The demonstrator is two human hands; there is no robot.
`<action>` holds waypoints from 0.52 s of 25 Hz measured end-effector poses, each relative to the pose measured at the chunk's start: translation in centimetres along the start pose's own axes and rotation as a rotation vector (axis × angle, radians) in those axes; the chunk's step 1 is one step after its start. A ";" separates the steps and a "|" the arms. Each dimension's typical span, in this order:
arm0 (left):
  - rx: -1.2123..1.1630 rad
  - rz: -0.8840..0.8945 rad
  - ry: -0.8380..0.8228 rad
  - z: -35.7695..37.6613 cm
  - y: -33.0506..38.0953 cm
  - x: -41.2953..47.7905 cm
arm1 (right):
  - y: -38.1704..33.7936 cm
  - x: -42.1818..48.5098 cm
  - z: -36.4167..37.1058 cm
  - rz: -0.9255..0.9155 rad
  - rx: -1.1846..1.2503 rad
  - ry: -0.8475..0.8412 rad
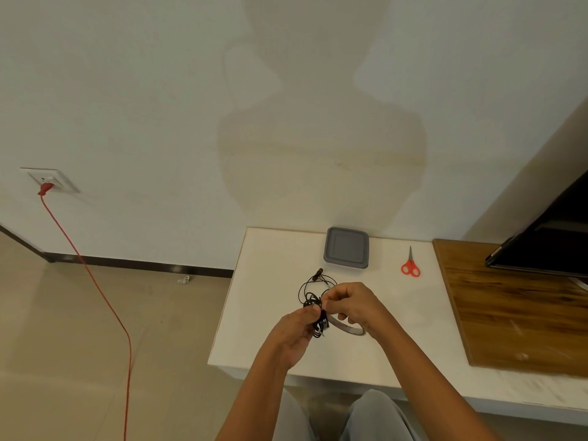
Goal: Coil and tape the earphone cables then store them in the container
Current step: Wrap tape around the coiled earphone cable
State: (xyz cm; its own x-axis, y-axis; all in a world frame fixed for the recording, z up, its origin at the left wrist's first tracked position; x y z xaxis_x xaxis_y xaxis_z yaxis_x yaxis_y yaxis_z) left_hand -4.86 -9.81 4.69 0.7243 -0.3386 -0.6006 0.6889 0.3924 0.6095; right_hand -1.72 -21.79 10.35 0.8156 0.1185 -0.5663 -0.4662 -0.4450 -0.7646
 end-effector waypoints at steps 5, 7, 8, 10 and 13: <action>-0.034 -0.015 -0.009 0.2 0.3 0.1 | -0.3 -0.2 -0.3 -0.023 0.029 -0.017; -0.001 -0.012 0.004 0.1 0.4 0.1 | -0.4 -0.2 -0.2 -0.026 0.041 -0.028; 0.036 -0.008 0.014 -0.1 0.6 0.1 | -0.5 -0.2 -0.2 -0.031 0.032 -0.027; 0.154 0.008 0.029 -0.3 1.0 0.1 | -0.6 -0.2 -0.2 -0.042 0.003 -0.010; 0.412 0.054 0.116 -0.9 2.1 0.2 | -0.9 -0.2 -0.2 -0.085 -0.051 0.053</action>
State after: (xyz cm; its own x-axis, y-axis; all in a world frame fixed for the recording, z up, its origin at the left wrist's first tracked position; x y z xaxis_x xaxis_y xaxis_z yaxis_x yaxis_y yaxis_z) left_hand -3.35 -8.25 5.37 0.7677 -0.2196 -0.6020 0.6212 0.0248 0.7832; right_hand -1.41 -21.62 11.23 0.8691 0.1112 -0.4820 -0.3779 -0.4797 -0.7919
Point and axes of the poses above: each hand's wrist, its own x-axis towards the middle knuckle, its own z-axis out of the palm, y = z × x, the point moved 10 cm from there along x, towards the middle knuckle, and after that the axes turned 7 degrees about -y, right-handed, at the moved point
